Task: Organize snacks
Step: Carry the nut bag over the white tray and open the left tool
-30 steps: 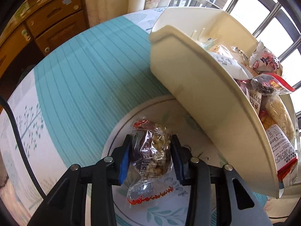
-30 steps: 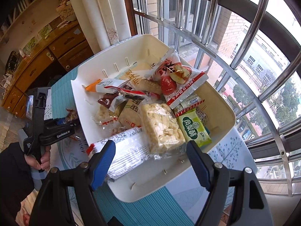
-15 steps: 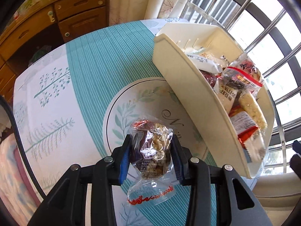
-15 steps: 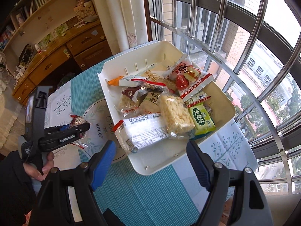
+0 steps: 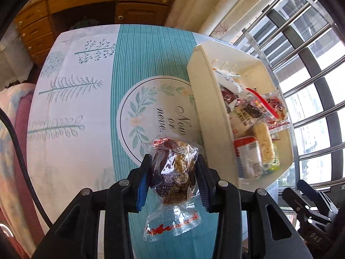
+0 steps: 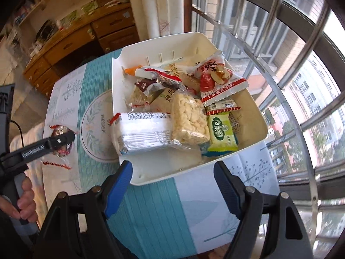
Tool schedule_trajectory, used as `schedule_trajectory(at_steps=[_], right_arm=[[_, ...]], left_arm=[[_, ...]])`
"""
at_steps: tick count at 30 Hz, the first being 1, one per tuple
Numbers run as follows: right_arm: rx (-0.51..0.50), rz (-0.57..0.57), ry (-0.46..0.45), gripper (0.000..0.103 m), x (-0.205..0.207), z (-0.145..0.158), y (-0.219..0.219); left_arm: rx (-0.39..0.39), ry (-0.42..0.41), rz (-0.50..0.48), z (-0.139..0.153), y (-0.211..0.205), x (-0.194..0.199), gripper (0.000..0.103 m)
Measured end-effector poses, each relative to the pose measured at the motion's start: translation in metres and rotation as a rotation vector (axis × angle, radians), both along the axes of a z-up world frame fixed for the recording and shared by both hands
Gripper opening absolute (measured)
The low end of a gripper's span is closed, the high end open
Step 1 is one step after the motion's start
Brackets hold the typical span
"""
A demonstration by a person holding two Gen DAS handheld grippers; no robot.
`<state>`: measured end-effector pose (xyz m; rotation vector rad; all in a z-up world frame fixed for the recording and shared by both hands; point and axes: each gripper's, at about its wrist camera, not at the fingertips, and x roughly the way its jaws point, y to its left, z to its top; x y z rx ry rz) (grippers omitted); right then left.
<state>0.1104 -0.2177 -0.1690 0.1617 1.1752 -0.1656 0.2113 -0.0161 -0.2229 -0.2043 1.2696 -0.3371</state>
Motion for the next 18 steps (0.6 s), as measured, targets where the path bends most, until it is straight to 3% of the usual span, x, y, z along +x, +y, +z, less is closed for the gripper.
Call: schedule_trajectory(at_steps=[9,12,18], right_arm=[[-0.061,0.213,-0.055,0.079,-0.014,0.012,-0.023],[-0.035,0.267,-0.072,0.088,-0.015,0.014,-0.035],[0.036,0.286,-0.071,0.088,-0.011,0.01,-0.073]], left_arm=[[-0.061,-0.104,0.031,0.048,-0.049,-0.026,0.038],[-0.094,-0.136,0.031,0.061,-0.072,-0.025,0.038],[-0.141,-0.184,0.017,0.078,-0.119,-0.018,0.038]])
